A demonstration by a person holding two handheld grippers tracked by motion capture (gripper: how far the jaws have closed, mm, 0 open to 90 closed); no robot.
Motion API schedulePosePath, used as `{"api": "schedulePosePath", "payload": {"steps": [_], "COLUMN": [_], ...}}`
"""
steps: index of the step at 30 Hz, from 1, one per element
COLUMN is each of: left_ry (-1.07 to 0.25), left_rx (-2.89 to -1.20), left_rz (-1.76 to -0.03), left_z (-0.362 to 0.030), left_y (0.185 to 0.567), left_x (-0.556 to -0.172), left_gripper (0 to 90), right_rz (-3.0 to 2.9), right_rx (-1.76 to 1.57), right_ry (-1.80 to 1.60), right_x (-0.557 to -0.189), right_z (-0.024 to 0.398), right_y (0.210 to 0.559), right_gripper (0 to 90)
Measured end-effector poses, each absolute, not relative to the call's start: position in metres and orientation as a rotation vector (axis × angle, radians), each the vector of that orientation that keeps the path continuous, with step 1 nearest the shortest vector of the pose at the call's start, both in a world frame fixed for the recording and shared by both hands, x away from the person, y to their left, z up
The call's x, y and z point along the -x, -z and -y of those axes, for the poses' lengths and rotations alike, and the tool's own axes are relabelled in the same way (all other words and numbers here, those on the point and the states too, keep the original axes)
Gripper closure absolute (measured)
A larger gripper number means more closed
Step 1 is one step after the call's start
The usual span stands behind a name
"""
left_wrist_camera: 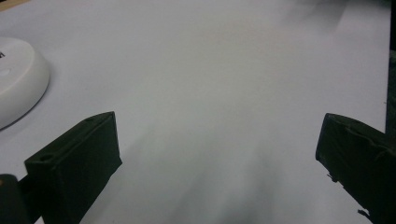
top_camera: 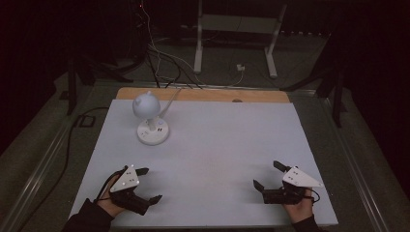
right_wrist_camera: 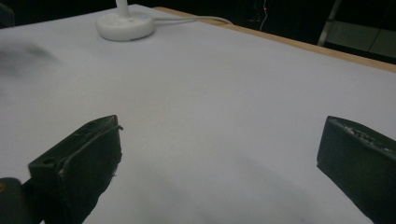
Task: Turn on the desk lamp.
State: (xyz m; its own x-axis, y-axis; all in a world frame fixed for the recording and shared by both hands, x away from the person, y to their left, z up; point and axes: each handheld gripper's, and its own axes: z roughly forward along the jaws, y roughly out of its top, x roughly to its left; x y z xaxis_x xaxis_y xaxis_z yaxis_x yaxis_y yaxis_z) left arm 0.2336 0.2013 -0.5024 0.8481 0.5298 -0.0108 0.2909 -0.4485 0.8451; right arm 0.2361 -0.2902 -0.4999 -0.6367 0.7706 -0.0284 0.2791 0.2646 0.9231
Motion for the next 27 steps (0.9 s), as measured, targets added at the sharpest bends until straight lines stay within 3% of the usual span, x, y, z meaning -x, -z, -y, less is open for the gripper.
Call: {"api": "schedulePosePath", "payload": {"steps": [27], "left_ry": [-0.308], "left_rx": [-2.029], "left_rz": [-0.546], "left_z": [-0.193], "left_y": [0.474], "left_x": [-0.233], "left_gripper": [0.4], "right_rz": [-2.023], "right_rx": [-0.935], "right_ry": [-1.383], "right_x": [-0.234], "right_z": [0.289], "right_y": [0.497], "right_gripper": [0.0]}}
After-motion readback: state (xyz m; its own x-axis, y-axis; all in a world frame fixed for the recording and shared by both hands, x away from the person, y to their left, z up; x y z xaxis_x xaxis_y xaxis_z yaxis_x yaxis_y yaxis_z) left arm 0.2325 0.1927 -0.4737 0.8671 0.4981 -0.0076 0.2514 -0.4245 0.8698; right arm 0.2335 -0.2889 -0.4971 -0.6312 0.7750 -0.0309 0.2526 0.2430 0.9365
